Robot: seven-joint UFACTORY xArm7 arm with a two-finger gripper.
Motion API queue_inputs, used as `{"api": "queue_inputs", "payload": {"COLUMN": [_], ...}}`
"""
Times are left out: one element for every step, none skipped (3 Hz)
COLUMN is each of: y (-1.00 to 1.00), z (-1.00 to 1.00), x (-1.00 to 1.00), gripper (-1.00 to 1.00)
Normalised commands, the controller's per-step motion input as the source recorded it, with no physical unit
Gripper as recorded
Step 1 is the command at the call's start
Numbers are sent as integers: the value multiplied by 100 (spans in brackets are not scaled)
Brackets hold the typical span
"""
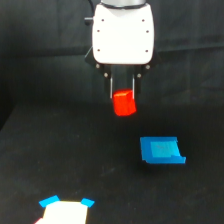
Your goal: Pick up the red object from the table
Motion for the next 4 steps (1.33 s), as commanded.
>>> {"api": "queue_inputs", "payload": {"y": [-75,-100,-75,-53], "z": [39,37,12,45], "x": [-42,-45,-64,-68], "gripper": [-86,-100,-77,-100]}}
